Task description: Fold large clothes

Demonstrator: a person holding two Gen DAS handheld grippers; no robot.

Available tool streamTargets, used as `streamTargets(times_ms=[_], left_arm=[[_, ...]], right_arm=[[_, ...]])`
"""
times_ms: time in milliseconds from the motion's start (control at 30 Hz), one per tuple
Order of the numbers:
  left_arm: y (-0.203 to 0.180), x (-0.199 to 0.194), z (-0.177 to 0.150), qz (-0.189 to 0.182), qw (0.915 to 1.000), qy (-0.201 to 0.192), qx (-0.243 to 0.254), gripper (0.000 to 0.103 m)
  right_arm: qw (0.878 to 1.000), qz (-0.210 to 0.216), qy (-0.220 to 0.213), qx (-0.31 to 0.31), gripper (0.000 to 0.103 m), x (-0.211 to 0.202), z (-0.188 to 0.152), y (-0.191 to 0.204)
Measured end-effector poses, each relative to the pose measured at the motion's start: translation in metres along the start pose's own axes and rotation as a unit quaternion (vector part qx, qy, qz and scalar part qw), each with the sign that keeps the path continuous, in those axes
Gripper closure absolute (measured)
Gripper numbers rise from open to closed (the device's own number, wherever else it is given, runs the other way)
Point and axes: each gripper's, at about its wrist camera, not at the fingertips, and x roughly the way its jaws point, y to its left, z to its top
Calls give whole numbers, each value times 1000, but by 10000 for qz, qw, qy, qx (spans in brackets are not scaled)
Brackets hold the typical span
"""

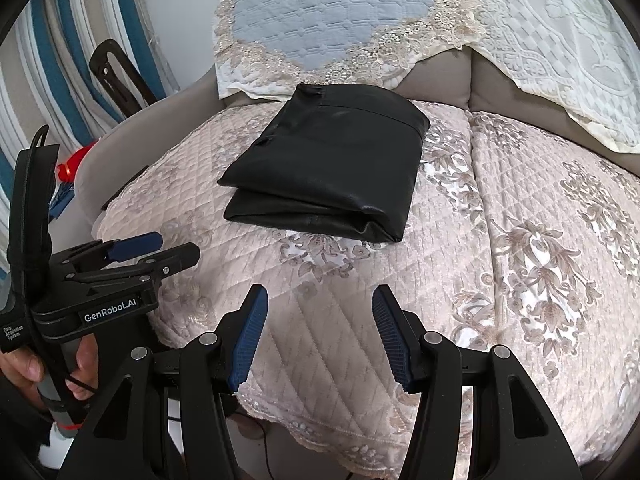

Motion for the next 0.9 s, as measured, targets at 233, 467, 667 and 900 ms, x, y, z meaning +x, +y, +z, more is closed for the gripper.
streamTargets(times_ms=[233, 467, 667, 900], left_arm=[[-2, -2, 0, -13, 10000, -3, 6, 41], [-3, -2, 0, -14, 10000, -3, 1, 41], [-5, -3, 0, -26, 10000, 1, 24, 41], [-6, -4, 0, -20, 10000, -4, 31, 41]], right_arm=[[10000, -6, -2, -1, 47, 0, 0, 1], [10000, 3, -5, -7, 47, 0, -1, 1], [10000, 4, -7, -6, 47, 0, -1, 1], [10000, 10, 3, -11, 47, 0, -1, 2]])
